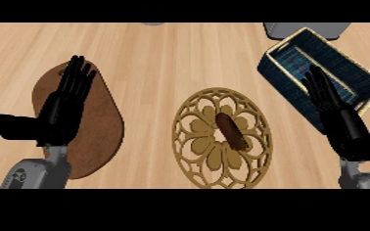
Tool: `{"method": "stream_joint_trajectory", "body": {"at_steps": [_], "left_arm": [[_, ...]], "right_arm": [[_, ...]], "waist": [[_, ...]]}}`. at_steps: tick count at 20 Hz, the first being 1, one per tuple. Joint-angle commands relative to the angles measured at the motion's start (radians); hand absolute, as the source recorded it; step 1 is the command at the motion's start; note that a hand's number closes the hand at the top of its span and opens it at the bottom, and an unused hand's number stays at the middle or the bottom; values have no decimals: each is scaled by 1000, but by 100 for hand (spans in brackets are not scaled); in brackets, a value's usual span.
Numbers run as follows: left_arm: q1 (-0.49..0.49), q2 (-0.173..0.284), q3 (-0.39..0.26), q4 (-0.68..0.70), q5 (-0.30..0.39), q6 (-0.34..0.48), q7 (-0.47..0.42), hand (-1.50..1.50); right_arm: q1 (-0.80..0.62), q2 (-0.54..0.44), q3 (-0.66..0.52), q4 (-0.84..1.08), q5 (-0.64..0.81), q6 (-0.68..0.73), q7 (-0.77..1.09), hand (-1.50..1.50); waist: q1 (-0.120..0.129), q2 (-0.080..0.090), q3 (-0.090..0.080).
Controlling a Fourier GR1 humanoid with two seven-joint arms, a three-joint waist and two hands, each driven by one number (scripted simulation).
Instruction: Pick the sweet potato from the placemat and place it in the basket
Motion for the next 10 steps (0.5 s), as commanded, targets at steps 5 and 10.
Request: {"method": "stream_joint_trajectory", "body": {"at_steps": [5, 10], "left_arm": [[-54, 114, -29, 111, -90, -35, 94, 0], [-47, 110, -75, 145, -100, -57, 141, 0]], "right_arm": [[-371, -12, 212, -13, 11, 278, 57, 150], [-495, -143, 504, -122, 327, 519, -84, -150]], "waist": [[125, 58, 8], [144, 46, 6]]}}
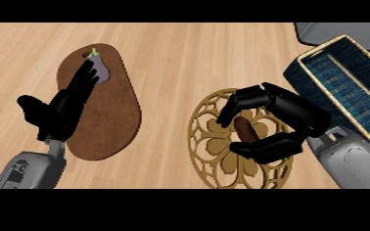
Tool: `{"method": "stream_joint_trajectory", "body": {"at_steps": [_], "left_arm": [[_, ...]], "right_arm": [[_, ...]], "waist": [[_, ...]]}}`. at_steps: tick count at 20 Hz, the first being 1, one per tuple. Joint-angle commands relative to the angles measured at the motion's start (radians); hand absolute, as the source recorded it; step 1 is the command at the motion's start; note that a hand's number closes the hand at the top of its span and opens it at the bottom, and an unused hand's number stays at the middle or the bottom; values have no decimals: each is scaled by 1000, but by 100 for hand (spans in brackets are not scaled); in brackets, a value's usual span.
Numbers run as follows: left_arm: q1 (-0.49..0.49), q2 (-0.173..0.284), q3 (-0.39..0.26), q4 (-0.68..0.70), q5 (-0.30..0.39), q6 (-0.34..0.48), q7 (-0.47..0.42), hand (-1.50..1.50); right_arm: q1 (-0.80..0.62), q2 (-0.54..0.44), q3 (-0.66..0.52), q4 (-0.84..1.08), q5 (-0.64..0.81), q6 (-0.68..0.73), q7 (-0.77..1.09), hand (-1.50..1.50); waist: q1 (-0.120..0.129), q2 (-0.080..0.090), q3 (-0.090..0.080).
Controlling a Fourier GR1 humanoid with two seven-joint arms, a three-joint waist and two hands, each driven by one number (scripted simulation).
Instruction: Pick the sweet potato from the placemat and place it in the basket
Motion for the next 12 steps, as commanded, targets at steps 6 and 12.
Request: {"method": "stream_joint_trajectory", "body": {"at_steps": [6, 12], "left_arm": [[-29, 75, 65, 90, 5, -17, 86, 0], [-20, 55, 68, 114, -6, -8, 83, 0]], "right_arm": [[-92, 268, 466, 49, 504, -86, -60, -150], [-209, 413, 506, -21, 551, 76, 453, -150]], "waist": [[-98, -15, 5], [-132, -27, 1]]}}
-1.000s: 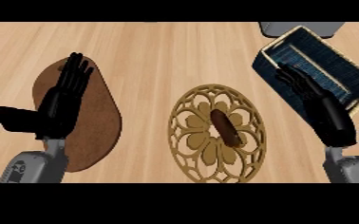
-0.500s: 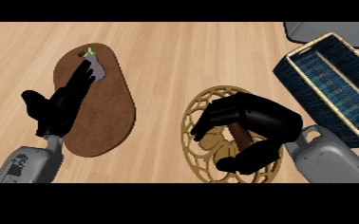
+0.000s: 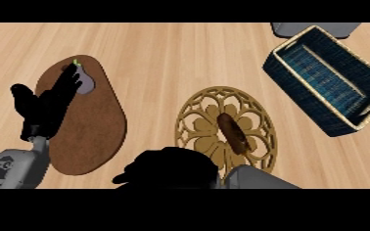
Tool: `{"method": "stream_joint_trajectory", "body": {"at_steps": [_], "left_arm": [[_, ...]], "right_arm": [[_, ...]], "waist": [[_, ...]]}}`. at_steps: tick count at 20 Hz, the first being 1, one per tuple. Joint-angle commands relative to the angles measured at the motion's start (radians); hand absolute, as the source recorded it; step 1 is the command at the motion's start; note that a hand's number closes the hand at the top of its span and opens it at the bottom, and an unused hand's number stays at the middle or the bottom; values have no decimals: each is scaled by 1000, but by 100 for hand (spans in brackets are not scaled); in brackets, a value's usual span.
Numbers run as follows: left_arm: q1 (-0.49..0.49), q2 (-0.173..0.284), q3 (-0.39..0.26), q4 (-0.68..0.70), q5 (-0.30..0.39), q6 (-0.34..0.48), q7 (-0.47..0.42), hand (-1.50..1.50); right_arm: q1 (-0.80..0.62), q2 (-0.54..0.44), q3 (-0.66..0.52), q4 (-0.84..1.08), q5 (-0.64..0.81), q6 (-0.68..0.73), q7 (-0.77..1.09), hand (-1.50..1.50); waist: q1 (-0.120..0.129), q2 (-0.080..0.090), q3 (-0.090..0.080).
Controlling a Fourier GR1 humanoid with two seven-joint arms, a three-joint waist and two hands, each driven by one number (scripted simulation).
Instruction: Pick the sweet potato from the placemat and place it in the basket
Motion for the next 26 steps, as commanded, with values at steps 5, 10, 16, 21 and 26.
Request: {"method": "stream_joint_trajectory", "body": {"at_steps": [5, 10, 16, 21, 26], "left_arm": [[-4, 26, 30, 5, 21, -17, 35, 0], [-22, 5, 9, 4, -18, 15, 45, 0], [-2, 2, 27, 0, -10, -8, 24, 0], [-14, -3, 41, 7, -11, -15, 37, 0], [4, 7, 81, 19, 0, -44, 15, 0]], "right_arm": [[-313, 27, 26, -14, 236, 218, 425, -150], [-513, 178, -137, 49, 181, 446, 649, -150], [-590, 196, -262, 191, -12, 734, 713, -150], [-626, 162, -434, 161, -158, 889, 790, -150], [-497, 99, -505, 55, -293, 931, 842, -150]], "waist": [[-19, -23, -2], [-23, -9, -1], [-21, -4, 0], [-32, -6, 1], [-36, -5, 2]]}}
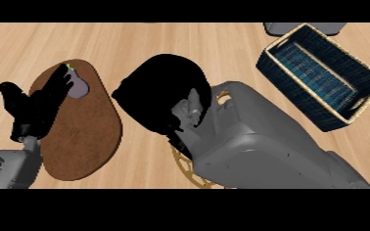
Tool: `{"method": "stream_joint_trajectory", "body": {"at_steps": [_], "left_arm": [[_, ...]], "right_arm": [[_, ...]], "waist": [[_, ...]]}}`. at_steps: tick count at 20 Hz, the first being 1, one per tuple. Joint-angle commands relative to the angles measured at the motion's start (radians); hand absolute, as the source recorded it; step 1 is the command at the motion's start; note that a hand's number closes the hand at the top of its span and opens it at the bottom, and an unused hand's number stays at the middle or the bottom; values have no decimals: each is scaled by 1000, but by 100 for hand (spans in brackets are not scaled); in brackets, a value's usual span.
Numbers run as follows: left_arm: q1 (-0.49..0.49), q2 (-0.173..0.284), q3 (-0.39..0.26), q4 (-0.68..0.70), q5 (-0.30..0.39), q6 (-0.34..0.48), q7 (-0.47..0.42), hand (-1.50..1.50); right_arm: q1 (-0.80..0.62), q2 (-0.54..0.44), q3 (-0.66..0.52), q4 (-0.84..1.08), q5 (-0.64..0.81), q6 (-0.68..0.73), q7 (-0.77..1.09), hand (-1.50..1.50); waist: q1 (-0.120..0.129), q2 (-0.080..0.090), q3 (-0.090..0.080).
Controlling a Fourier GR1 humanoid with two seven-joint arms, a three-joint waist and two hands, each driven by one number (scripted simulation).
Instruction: Pick the sweet potato from the placemat and place it in the basket
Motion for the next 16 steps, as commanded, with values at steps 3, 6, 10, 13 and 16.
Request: {"method": "stream_joint_trajectory", "body": {"at_steps": [3, 6, 10, 13, 16], "left_arm": [[-18, -49, -11, 17, -45, 18, -8, 0], [-2, -53, -20, -84, -46, 27, 70, 0], [6, -29, 26, -23, -50, -34, -12, 0], [-62, -35, 35, -17, -47, -27, 64, 0], [-40, -44, 50, 23, -50, -49, -10, 0]], "right_arm": [[85, -58, -117, -153, -113, 101, 82, -150], [170, -57, -81, -156, -41, 63, -11, -150], [330, -165, -78, -292, 57, 64, -157, -150], [401, -154, -9, -328, 178, -24, -247, -150], [487, -265, 14, -345, 286, -103, -419, -150]], "waist": [[3, 4, 1], [19, 8, 1], [20, 12, 1], [21, 13, 2], [23, 16, 2]]}}
